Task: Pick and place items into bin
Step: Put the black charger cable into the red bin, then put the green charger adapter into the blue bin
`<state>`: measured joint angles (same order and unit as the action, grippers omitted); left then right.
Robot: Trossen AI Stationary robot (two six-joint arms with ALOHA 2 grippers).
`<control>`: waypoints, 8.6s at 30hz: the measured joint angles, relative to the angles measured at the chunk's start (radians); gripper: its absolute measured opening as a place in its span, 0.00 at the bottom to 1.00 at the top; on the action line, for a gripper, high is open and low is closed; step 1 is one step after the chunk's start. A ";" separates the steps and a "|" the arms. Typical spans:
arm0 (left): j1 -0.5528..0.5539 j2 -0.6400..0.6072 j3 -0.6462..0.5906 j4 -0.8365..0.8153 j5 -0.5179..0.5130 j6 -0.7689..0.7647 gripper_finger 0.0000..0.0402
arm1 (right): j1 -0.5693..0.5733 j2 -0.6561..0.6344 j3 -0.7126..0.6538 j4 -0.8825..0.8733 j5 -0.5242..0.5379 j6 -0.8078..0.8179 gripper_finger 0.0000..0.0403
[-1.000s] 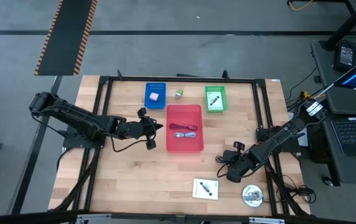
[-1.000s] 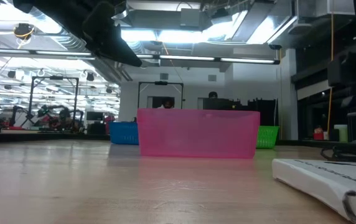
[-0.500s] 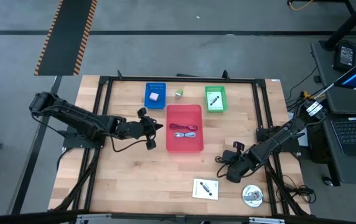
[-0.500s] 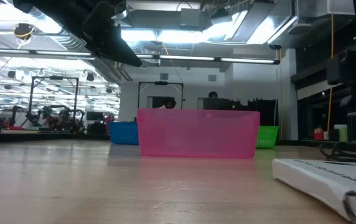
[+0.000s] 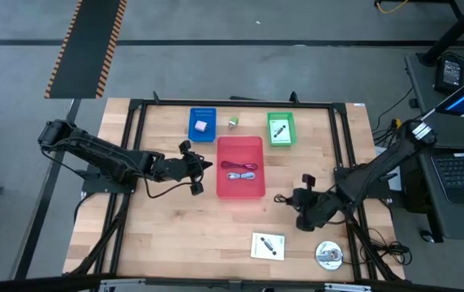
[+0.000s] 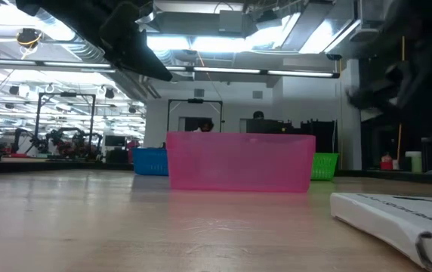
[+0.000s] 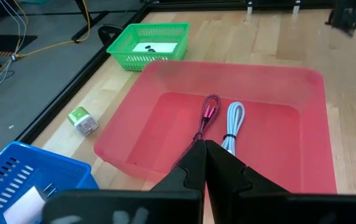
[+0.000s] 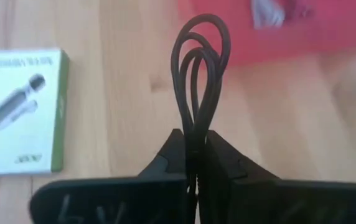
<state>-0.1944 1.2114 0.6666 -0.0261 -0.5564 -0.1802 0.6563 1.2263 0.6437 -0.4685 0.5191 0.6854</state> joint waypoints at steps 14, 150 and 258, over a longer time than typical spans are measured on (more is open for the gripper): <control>0.000 0.000 0.000 0.000 0.000 0.001 0.00 | 0.000 -0.131 0.002 0.234 0.352 -0.367 0.03; 0.000 0.000 0.000 -0.084 0.002 0.037 0.00 | -0.697 0.510 0.422 0.315 -0.251 -0.646 0.04; 0.562 0.591 0.650 -0.153 0.096 0.427 0.49 | -0.592 -0.271 -0.290 0.963 -0.251 -0.769 0.00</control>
<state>0.3680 1.8027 1.3167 -0.1792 -0.4608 0.2463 0.0643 0.9554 0.3542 0.4950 0.2685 -0.0832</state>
